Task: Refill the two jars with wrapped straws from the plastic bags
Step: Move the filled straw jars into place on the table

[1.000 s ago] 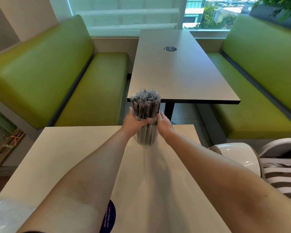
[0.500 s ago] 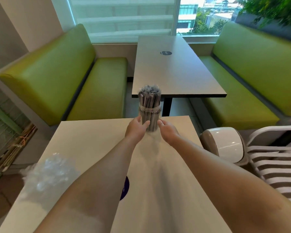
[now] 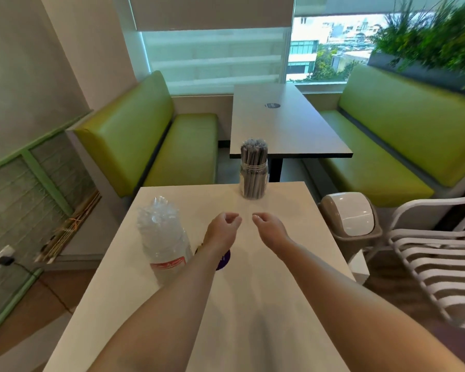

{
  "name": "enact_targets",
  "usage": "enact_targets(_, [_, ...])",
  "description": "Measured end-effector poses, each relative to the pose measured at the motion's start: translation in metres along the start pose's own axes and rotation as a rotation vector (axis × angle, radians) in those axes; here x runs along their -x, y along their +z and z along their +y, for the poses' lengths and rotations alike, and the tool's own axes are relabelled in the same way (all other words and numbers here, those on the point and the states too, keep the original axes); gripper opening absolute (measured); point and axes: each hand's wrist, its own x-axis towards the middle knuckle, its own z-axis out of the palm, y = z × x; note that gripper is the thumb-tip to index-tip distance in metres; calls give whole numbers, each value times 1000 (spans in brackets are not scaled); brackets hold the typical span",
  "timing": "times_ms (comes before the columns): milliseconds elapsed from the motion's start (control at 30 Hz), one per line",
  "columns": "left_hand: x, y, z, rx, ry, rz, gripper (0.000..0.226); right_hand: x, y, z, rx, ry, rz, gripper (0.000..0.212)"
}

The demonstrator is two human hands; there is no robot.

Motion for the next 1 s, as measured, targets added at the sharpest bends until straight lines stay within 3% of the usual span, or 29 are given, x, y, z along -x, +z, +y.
enact_targets(200, [63, -14, -30, 13, -106, 83, 19, 51, 21, 16, -43, 48, -43, 33])
enact_targets(600, [151, -60, -100, 55, -281, 169, 31, 133, 88, 25, -74, 97, -131, 30])
enact_targets(800, [164, -95, -128, 92, -275, 188, 24, 163, 120, 18, -48, 91, -194, 34])
enact_targets(1000, [146, -136, -146, 94, -246, 143, 26, 166, 153, -8, -30, 89, -138, 35])
